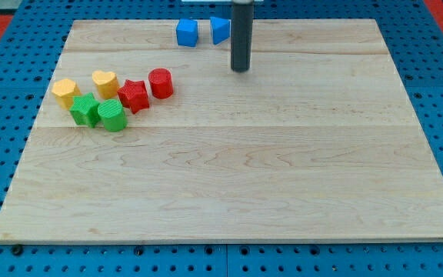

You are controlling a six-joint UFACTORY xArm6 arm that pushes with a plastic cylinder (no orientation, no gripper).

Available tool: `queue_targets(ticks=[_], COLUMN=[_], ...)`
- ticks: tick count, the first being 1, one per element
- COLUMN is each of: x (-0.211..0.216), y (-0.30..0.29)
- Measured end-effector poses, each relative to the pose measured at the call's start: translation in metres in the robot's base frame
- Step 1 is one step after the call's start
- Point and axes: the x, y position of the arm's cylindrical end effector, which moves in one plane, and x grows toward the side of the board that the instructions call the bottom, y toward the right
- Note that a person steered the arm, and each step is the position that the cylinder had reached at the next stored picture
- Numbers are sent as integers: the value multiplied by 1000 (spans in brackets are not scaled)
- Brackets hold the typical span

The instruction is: Move the red star diagonally top left to the red circle

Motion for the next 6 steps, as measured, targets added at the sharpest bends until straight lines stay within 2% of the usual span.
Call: queue_targets(ticks=[1,2,3,5,6], x=[77,102,72,-13,-27], y=[-30,-111,-171,-171,-163])
